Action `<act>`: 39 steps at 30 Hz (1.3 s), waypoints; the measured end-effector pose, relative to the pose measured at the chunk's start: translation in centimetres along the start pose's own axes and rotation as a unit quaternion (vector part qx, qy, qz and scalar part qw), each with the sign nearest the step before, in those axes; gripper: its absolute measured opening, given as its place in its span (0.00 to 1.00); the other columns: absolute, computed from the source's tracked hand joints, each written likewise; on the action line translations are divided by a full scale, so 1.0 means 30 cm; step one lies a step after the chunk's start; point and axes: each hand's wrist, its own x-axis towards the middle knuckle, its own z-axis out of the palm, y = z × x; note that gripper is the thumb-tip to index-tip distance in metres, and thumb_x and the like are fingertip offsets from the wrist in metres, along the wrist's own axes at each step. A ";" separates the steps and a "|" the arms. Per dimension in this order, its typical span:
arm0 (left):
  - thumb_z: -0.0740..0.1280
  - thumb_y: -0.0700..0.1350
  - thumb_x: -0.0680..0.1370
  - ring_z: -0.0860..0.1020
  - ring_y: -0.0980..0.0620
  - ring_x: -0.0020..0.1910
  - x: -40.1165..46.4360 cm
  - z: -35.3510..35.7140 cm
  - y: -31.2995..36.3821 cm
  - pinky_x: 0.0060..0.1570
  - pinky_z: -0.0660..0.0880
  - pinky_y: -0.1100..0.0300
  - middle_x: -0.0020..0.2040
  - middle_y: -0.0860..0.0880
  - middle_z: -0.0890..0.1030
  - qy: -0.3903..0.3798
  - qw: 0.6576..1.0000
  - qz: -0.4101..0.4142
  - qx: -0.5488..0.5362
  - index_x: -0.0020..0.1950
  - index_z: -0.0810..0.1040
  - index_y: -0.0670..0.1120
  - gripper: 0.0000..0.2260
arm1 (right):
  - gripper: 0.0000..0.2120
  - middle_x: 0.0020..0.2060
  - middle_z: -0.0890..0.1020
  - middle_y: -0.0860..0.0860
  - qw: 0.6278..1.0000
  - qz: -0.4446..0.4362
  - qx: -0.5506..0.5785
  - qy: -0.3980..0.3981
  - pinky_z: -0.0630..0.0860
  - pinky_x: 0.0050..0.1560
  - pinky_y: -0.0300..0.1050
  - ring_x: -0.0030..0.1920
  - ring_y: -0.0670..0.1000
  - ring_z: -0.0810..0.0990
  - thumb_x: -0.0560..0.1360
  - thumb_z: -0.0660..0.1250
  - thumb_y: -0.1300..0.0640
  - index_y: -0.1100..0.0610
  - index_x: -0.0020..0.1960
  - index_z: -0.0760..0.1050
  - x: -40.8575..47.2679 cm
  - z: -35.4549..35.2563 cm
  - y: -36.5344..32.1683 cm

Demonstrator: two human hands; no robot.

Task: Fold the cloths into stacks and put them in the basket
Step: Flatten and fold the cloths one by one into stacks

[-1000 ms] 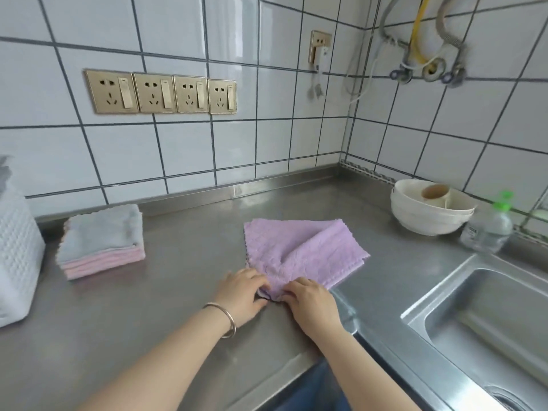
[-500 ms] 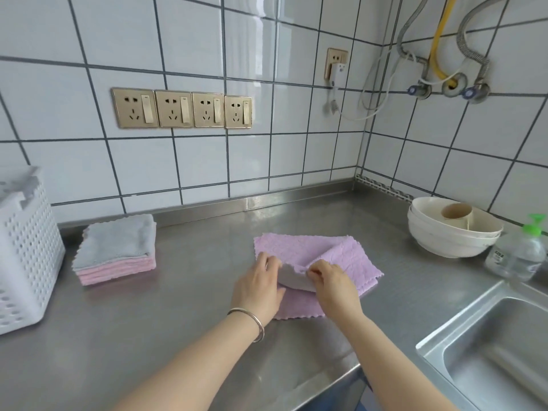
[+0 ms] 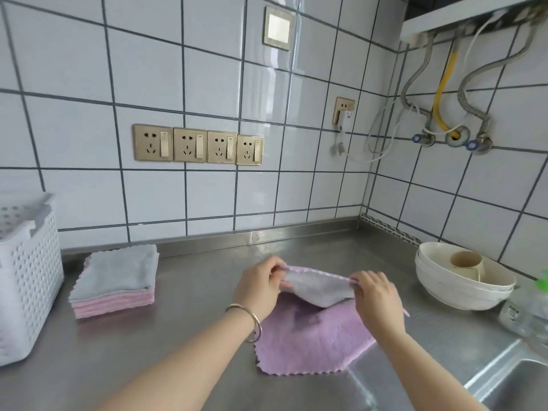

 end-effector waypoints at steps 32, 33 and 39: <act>0.60 0.38 0.79 0.83 0.61 0.42 -0.601 -1.164 0.031 0.49 0.79 0.65 0.39 0.42 0.79 0.177 0.979 -0.068 0.071 0.43 0.68 0.34 0.09 | 0.13 0.27 0.82 0.41 0.906 -0.022 0.419 -0.057 0.76 0.32 0.37 0.32 0.39 0.82 0.76 0.62 0.65 0.47 0.40 0.70 -0.121 -0.298 -0.852; 0.61 0.38 0.78 0.82 0.66 0.40 -0.688 -1.144 -0.009 0.45 0.77 0.71 0.38 0.44 0.80 0.145 0.982 -0.089 0.086 0.43 0.70 0.35 0.07 | 0.16 0.30 0.82 0.38 0.908 -0.029 0.409 -0.090 0.77 0.34 0.38 0.33 0.40 0.82 0.76 0.63 0.66 0.45 0.39 0.70 -0.200 -0.283 -0.831; 0.67 0.51 0.73 0.76 0.60 0.34 -1.045 -1.036 -0.173 0.46 0.73 0.64 0.36 0.55 0.82 -0.007 0.969 -0.202 0.145 0.40 0.77 0.55 0.03 | 0.28 0.38 0.81 0.32 0.909 -0.064 0.332 -0.243 0.72 0.35 0.27 0.38 0.34 0.80 0.70 0.71 0.68 0.31 0.40 0.74 -0.566 -0.211 -0.688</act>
